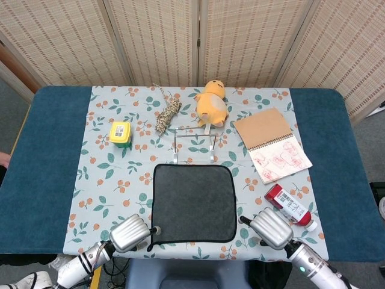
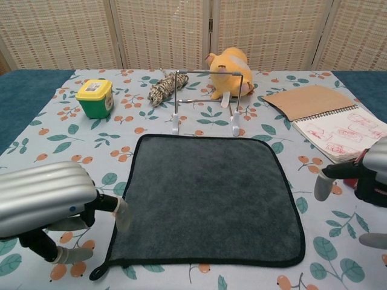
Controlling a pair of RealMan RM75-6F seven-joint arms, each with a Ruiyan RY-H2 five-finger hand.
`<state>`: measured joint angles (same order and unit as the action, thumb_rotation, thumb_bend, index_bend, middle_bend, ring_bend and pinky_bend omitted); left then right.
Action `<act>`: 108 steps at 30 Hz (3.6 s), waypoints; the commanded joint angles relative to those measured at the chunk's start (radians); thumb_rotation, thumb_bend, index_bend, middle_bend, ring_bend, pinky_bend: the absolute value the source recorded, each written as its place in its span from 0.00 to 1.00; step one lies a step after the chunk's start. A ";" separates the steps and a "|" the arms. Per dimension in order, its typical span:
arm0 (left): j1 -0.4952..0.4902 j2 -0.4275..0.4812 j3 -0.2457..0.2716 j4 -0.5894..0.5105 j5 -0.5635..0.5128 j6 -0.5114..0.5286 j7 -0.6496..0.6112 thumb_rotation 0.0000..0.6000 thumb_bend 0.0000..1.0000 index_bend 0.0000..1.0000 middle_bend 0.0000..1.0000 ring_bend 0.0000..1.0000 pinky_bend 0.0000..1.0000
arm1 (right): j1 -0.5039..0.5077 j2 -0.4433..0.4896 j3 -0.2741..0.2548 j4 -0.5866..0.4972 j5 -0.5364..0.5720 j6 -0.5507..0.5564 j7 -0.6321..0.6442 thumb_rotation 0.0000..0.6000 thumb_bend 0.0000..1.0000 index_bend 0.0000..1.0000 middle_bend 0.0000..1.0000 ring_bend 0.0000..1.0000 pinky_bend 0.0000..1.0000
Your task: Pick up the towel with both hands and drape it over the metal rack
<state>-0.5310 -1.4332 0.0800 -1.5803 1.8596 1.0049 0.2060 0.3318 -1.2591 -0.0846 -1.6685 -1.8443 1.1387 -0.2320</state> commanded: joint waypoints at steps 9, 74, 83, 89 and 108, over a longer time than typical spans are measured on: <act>-0.042 -0.067 0.009 0.062 -0.023 -0.038 0.032 1.00 0.27 0.39 0.99 0.91 1.00 | 0.011 -0.017 -0.015 0.026 0.022 0.000 0.026 1.00 0.15 0.38 0.95 0.91 1.00; -0.104 -0.138 0.045 0.118 -0.109 0.008 -0.031 1.00 0.37 0.53 1.00 0.92 1.00 | 0.109 -0.254 -0.034 0.212 0.042 -0.053 -0.008 1.00 0.15 0.40 0.95 0.91 1.00; -0.101 -0.137 0.052 0.119 -0.115 0.015 -0.037 1.00 0.37 0.53 1.00 0.92 1.00 | 0.129 -0.288 -0.023 0.229 0.061 -0.068 -0.013 1.00 0.16 0.41 0.95 0.91 1.00; -0.100 -0.134 0.054 0.119 -0.114 0.021 -0.038 1.00 0.37 0.53 1.00 0.92 1.00 | 0.139 -0.303 -0.021 0.239 0.065 -0.067 -0.009 1.00 0.22 0.43 0.95 0.91 1.00; -0.125 -0.091 -0.010 0.091 -0.147 0.053 -0.117 1.00 0.37 0.54 1.00 0.92 1.00 | 0.148 -0.289 -0.001 0.218 0.069 0.010 0.048 1.00 0.43 0.64 0.95 0.92 1.00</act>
<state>-0.6466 -1.5357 0.0850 -1.4784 1.7208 1.0520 0.1021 0.4795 -1.5574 -0.0910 -1.4379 -1.7765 1.1393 -0.1833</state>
